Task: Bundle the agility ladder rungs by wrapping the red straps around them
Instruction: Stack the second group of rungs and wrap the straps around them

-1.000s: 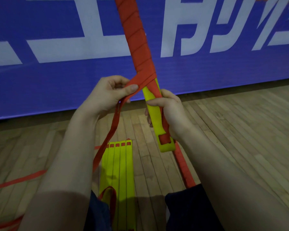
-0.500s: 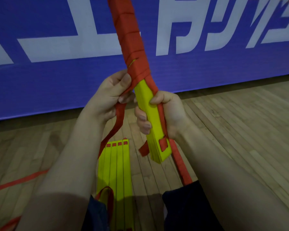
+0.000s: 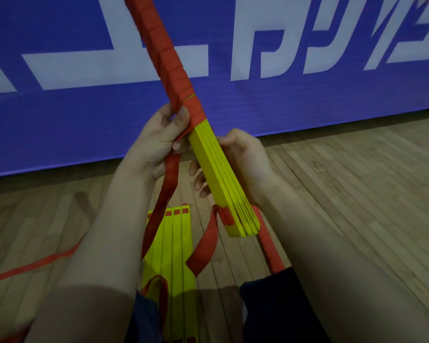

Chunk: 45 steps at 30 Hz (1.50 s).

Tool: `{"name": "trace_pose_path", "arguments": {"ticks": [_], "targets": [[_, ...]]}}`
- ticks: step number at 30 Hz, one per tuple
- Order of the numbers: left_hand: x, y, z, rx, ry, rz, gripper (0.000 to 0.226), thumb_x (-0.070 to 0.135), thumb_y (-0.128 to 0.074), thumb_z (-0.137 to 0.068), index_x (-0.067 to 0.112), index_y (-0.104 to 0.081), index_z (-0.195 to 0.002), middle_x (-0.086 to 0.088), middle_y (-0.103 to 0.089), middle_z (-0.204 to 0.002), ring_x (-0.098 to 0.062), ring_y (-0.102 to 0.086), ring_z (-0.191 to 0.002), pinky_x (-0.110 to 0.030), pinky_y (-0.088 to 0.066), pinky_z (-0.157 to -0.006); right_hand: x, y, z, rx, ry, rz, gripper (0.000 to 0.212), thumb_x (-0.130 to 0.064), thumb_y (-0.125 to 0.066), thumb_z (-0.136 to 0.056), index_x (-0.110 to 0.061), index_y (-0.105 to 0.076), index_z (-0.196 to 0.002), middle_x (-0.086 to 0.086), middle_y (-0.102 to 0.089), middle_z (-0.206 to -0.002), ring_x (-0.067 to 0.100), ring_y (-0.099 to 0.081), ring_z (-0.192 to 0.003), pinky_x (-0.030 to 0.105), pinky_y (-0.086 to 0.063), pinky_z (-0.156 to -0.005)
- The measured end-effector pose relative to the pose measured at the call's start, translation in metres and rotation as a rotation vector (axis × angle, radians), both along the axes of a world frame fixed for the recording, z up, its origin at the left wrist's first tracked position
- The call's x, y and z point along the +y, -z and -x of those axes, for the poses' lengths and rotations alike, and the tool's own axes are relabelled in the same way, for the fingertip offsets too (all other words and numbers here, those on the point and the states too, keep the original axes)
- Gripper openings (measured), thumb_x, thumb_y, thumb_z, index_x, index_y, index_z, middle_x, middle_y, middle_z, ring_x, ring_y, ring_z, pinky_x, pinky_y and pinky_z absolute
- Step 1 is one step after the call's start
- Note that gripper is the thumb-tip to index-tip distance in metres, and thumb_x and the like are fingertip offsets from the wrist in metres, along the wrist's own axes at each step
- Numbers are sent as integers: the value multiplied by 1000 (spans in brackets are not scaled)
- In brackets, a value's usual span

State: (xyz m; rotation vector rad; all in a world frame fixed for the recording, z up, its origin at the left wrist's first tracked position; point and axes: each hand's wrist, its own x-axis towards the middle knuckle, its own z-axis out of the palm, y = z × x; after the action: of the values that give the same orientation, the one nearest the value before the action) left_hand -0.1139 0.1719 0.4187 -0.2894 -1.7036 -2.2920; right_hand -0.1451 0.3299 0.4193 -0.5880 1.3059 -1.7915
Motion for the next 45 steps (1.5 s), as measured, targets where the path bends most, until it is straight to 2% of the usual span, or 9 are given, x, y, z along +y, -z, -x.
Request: {"name": "trace_pose_path", "arguments": {"ticks": [5,9,11,14,18,24,31,39,45], "targets": [[-1,2,7,-91,-376,-23,40,35,-73,-68,17,-49,-95,0,-57,-66,-1,-38,-35,-16,-32,-36,-5,8,-2,524,457,-264,16,-29,-61,-88,-21,-57,-103,-1,-60,-83,13,-56,-72,32,-45,-70],[14,3,15,-68,-575,56,34,22,-77,-77,17,-45,-86,6,-55,-65,-2,-46,-40,-18,-38,-41,-9,17,-21,1173,421,-799,74,-39,-65,-81,-27,-22,-139,4,-52,-121,31,-62,-96,38,-48,-74],[20,4,18,-72,-637,118,41,31,-80,-70,18,-45,-85,3,-56,-73,-8,-54,-54,-23,-44,-47,-15,22,-23,1259,506,-978,88,-38,-66,-85,-18,-9,-149,7,-39,-133,33,-60,-106,39,-43,-73],[31,5,19,-87,-695,149,48,42,-80,-60,21,-44,-84,-2,-57,-80,-17,-58,-70,-33,-50,-57,-21,32,-17,1247,657,-1000,83,-26,-65,-88,-16,-9,-150,7,-38,-131,31,-60,-107,38,-41,-70],[41,3,16,-68,-696,201,44,28,-83,-72,18,-41,-83,1,-56,-77,-6,-57,-52,-21,-45,-50,-18,33,-10,1105,700,-921,72,-8,-61,-81,-19,-22,-141,8,-42,-124,36,-58,-105,35,-32,-69],[33,-9,1,-36,-389,237,27,1,-64,-87,14,-41,-91,-5,-55,-88,-11,-68,-57,-22,-54,-56,-5,24,-2,970,772,-711,37,-11,-58,-71,-17,-32,-97,8,-51,-100,38,-55,-93,38,-40,-68],[14,-21,-13,-122,-210,349,36,-3,-65,-80,11,-54,-111,-3,-62,-105,-11,-70,-64,-20,-54,-60,3,21,9,693,698,-530,34,-6,-61,-65,-17,-48,-94,-1,-51,-72,33,-57,-73,44,-49,-64],[5,-22,-18,-181,-302,589,15,23,-69,-81,16,-62,-71,7,-57,-49,-1,-49,-42,-13,-39,-44,3,8,-1,305,546,-166,50,22,-51,-63,-12,-44,-99,3,-47,-61,15,-37,-42,22,-29,-40],[12,-25,-12,-59,-285,349,26,23,-72,-72,15,-57,-92,12,-53,-54,1,-42,-42,-13,-33,-43,4,3,-7,-19,190,131,55,12,-39,-40,-9,-44,-91,15,-43,-67,20,-39,-49,27,-28,-50]]}}
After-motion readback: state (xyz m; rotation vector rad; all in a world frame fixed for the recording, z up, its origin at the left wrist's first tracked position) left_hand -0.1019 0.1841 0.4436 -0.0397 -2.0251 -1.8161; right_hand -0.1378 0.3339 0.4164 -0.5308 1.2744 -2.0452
